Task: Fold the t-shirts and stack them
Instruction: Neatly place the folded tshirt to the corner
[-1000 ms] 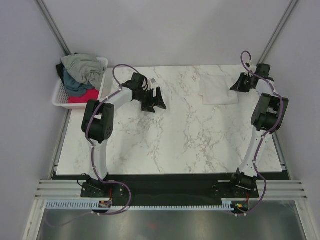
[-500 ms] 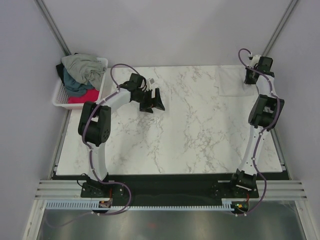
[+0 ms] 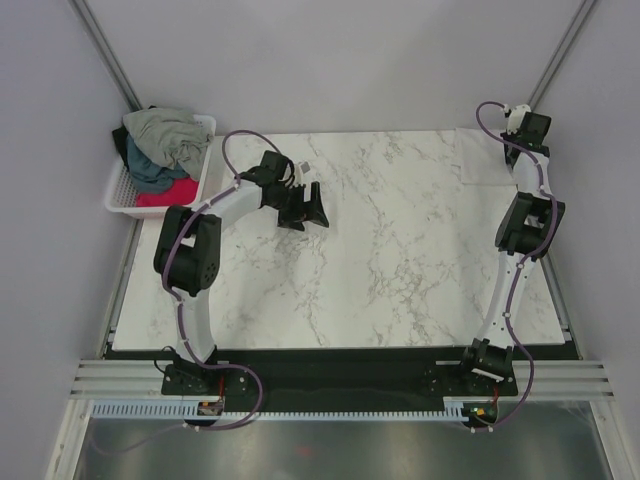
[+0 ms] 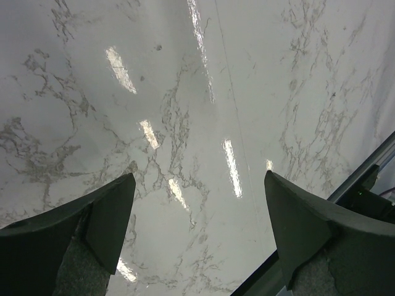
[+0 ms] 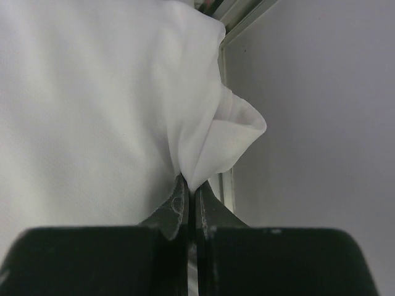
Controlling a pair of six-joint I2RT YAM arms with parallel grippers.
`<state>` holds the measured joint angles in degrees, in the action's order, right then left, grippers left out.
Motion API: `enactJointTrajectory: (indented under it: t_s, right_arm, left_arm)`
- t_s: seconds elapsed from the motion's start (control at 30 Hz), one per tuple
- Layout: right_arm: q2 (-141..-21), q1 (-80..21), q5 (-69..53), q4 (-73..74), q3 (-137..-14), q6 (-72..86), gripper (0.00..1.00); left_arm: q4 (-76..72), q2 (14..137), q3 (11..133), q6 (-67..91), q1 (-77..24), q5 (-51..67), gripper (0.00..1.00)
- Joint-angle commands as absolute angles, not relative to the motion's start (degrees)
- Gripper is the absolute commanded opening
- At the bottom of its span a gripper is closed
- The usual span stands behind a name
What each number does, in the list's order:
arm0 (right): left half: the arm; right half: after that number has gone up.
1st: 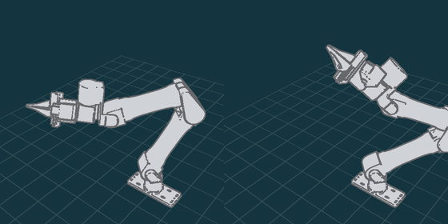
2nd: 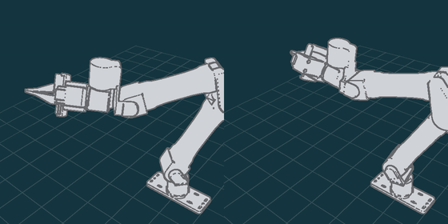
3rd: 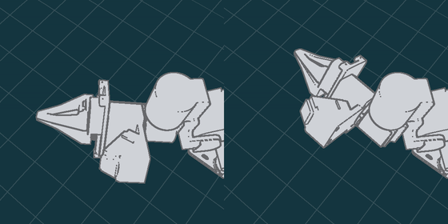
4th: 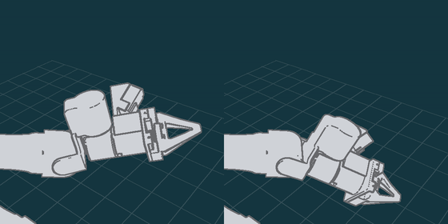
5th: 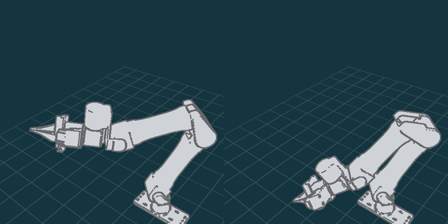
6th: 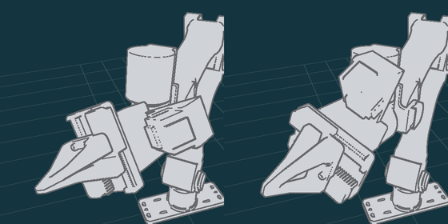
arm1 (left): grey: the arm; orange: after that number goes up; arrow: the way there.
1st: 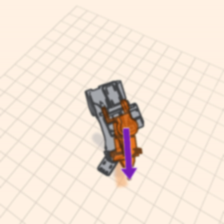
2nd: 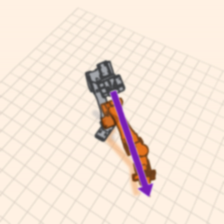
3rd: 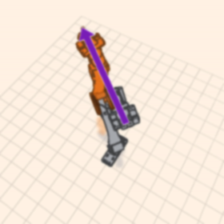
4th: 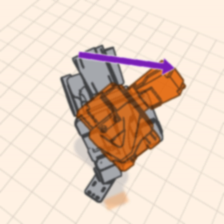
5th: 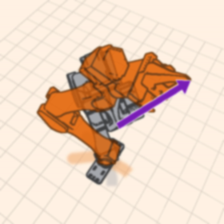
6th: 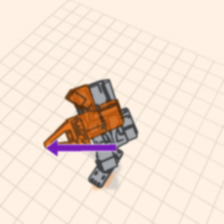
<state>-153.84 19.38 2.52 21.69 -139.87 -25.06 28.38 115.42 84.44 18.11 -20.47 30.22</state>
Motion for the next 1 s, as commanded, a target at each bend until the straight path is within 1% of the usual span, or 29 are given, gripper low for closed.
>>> enactJointTrajectory:
  t_s: [0.0, 0.3, 0.5, 0.53, 0.57, 0.6, 0.67, 0.7, 0.8, 0.83, 0.9, 0.93, 0.97]
  right_arm:
    - [-153.9, 19.6, 6.1, 16.9, -141.2, -26.9, 0.0]
    - [-154.2, 19.3, 6.4, 12.5, -139.9, -26.5, 0.01]
    - [-154.9, 19.2, 8.1, 11.1, -139.5, -27.3, 0.02]
    - [-155.0, 19.2, 8.3, 10.6, -139.6, -27.2, 0.04]
    - [-155.0, 19.2, 9.1, 10.2, -139.6, -26.7, 0.13]
    - [-154.9, 19.2, 10.2, 9.3, -139.5, -26.1, 0.39]
    - [-154.3, 19.1, 12.3, 9.1, -139.0, -25.1, 0.55]
    - [-152.6, 19.1, 12.9, 8.9, -138.4, -24.7, 0.65]
    - [-147.5, 19.2, 12.9, 7.9, -131.9, -21.7, 0.71]
    - [-143.1, 19.3, 12.3, 7.4, -127.8, -19.6, 0.76]
    - [-138.4, 19.5, 10.8, 6.7, -123.8, -17.4, 0.79]
    - [-132.9, 19.5, 9.9, 5.5, -119.6, -16.4, 0.79]
    - [-130.2, 19.5, 7.6, 5.1, -117.6, -14.5, 0.81]
  left_arm:
    - [28.2, 112.1, 84.7, 15.6, -21.4, 29.1, 0.93]
    - [28.2, 112.5, 85.3, 15.6, -23.0, 28.7, 0.94]
    - [28.4, 112.1, 85.2, 15.3, -23.1, 28.0, 0.94]
    - [28.4, 112.1, 85.0, 15.3, -23.1, 28.0, 0.94]
    - [28.5, 112.1, 84.9, 15.3, -23.1, 28.0, 0.94]
    - [28.5, 112.1, 84.9, 15.3, -23.2, 28.0, 0.94]
    - [28.5, 112.1, 85.1, 15.3, -23.4, 27.9, 0.94]
    - [28.4, 112.1, 85.3, 15.3, -23.5, 27.9, 0.95]
    - [28.5, 111.8, 86.0, 14.5, -23.7, 27.7, 0.95]
    - [28.7, 111.4, 86.5, 13.9, -23.9, 25.2, 0.95]
    - [29.2, 111.2, 89.4, 10.7, -24.7, 22.0, 0.95]
    - [29.6, 111.2, 90.9, 9.5, -25.0, 18.9, 0.95]
    - [29.8, 111.1, 92.4, 8.2, -25.0, 17.4, 0.96]
